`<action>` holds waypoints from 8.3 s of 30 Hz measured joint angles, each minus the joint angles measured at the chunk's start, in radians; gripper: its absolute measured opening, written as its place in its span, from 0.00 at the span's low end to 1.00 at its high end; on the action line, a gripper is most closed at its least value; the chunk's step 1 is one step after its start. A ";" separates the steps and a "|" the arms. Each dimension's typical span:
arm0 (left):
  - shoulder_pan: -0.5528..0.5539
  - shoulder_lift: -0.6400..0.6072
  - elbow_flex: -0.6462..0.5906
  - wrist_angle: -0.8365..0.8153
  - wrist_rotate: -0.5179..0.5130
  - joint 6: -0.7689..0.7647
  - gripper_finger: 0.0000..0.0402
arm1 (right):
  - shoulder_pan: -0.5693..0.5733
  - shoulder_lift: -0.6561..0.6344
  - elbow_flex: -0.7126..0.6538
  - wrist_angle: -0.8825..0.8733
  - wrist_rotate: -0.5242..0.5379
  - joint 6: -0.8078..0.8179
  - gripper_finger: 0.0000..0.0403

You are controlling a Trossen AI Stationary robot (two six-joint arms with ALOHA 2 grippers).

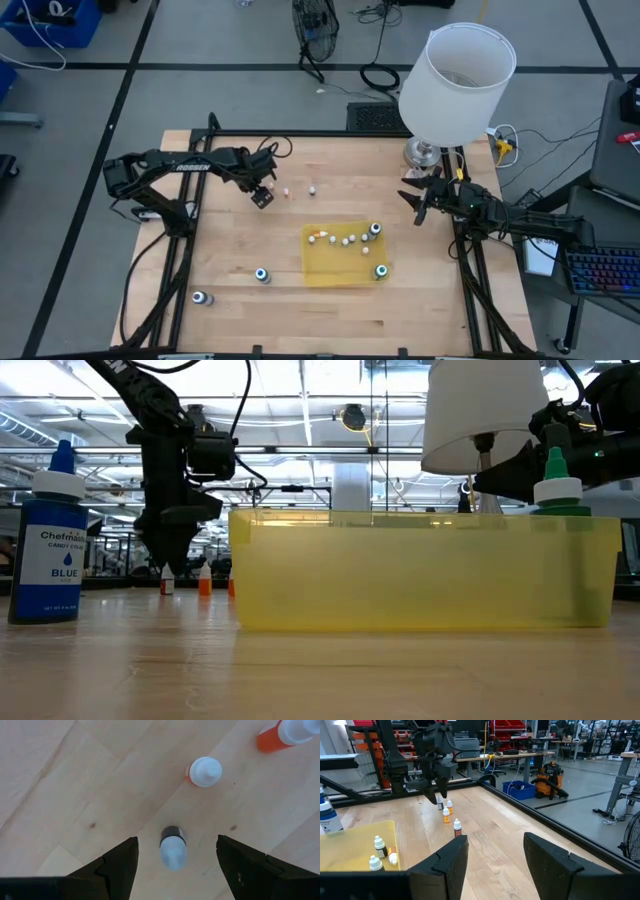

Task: Pick & Place food coloring
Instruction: Put the small black food coloring bottle into the yellow bin, then put the small red food coloring bottle into the yellow bin

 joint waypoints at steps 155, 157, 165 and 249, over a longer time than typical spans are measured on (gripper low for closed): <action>-0.622 0.718 1.030 -0.374 0.035 0.237 0.43 | 0.000 0.000 0.000 0.000 0.000 0.000 0.45; -0.622 0.688 1.030 -0.381 0.024 0.237 0.45 | 0.000 0.000 0.000 0.000 0.000 0.000 0.45; -0.582 0.530 1.030 -0.410 -0.192 0.229 0.52 | 0.000 0.000 0.000 0.000 0.000 0.000 0.45; -0.175 0.520 0.562 0.122 0.028 0.389 0.52 | 0.000 0.001 0.000 0.003 0.000 0.000 0.45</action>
